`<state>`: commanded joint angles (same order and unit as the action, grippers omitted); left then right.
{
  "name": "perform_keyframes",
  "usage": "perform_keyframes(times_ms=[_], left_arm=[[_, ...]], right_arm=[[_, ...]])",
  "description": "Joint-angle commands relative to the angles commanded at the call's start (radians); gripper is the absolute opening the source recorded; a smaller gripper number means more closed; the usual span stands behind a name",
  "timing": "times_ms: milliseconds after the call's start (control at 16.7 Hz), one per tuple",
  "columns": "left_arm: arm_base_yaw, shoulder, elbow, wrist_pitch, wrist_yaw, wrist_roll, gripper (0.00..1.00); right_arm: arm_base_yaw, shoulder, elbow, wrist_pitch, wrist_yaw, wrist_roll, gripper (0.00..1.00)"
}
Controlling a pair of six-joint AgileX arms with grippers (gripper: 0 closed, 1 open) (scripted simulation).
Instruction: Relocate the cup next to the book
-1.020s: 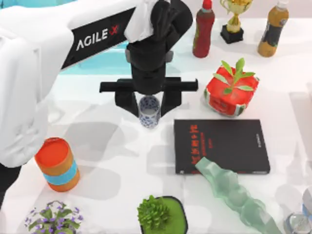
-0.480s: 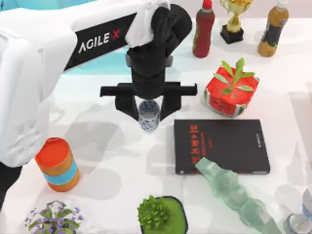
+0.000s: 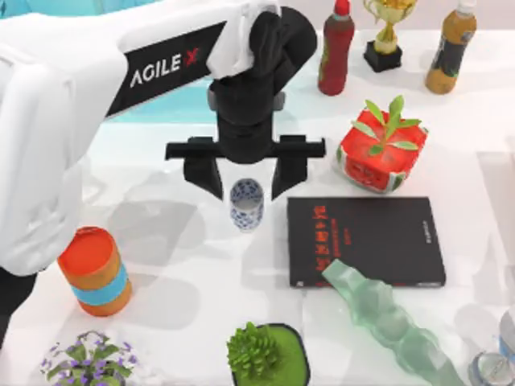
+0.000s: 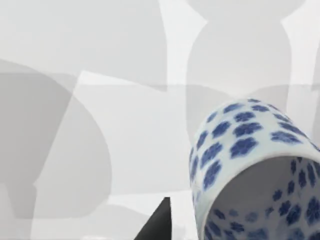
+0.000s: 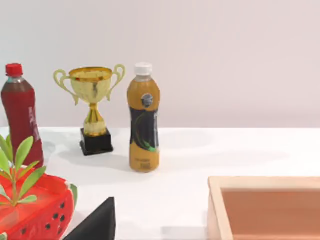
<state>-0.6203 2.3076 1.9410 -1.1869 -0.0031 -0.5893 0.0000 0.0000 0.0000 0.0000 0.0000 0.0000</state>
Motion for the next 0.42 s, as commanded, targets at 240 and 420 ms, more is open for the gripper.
perform_keyframes(times_ms=[240, 420], left_arm=[[0.000, 0.000, 0.000, 0.000, 0.000, 0.000, 1.00], [0.000, 0.000, 0.000, 0.000, 0.000, 0.000, 1.00]], right_arm=[[0.000, 0.000, 0.000, 0.000, 0.000, 0.000, 1.00], [0.000, 0.000, 0.000, 0.000, 0.000, 0.000, 1.00]])
